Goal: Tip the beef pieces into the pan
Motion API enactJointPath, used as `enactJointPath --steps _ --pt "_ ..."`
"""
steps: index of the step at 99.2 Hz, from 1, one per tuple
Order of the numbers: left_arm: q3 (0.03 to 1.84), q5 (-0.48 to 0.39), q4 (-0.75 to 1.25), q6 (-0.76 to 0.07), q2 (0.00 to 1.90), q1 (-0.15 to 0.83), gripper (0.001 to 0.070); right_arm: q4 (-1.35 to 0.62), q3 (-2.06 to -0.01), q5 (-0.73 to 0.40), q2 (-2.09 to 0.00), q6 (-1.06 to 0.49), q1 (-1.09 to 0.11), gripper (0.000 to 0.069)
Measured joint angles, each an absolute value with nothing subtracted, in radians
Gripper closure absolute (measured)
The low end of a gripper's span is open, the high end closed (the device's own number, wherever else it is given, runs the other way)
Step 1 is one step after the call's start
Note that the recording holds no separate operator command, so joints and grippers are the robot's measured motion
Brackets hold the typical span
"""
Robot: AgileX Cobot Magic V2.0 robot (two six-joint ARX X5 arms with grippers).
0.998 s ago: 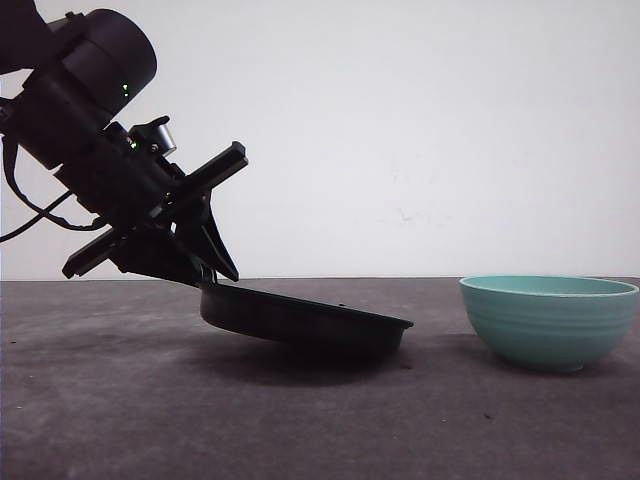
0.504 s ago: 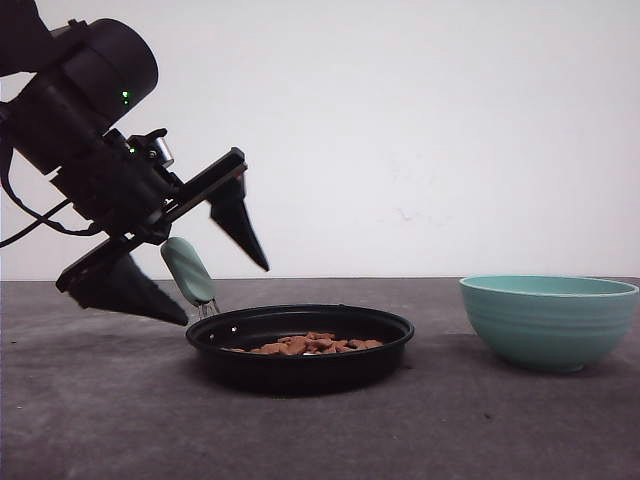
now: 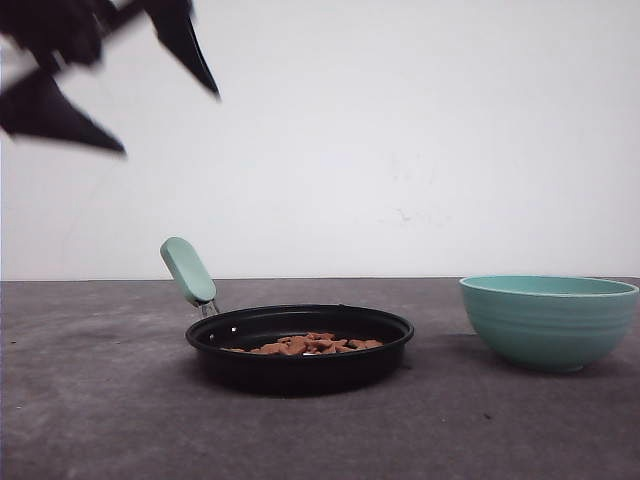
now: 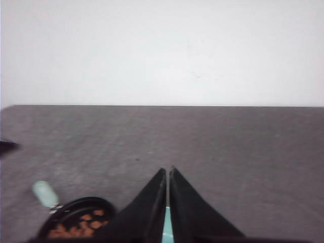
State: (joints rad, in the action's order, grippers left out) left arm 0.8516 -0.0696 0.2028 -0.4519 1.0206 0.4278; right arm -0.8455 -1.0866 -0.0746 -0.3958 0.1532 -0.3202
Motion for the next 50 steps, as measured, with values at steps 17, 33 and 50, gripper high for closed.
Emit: enactJointPath --steps 17,33,50 --pt "0.852 0.008 0.391 -0.39 0.77 0.433 0.0401 -0.825 -1.033 -0.155 -0.383 0.05 -0.32 0.0682" --pt "0.79 0.119 0.496 -0.318 0.522 0.441 0.0667 -0.756 -0.901 -0.133 -0.293 0.002 -0.32 0.0682" --pt "0.698 0.251 0.612 -0.323 0.261 0.441 0.0687 -0.786 -0.796 -0.078 -0.196 0.009 -0.321 0.0682"
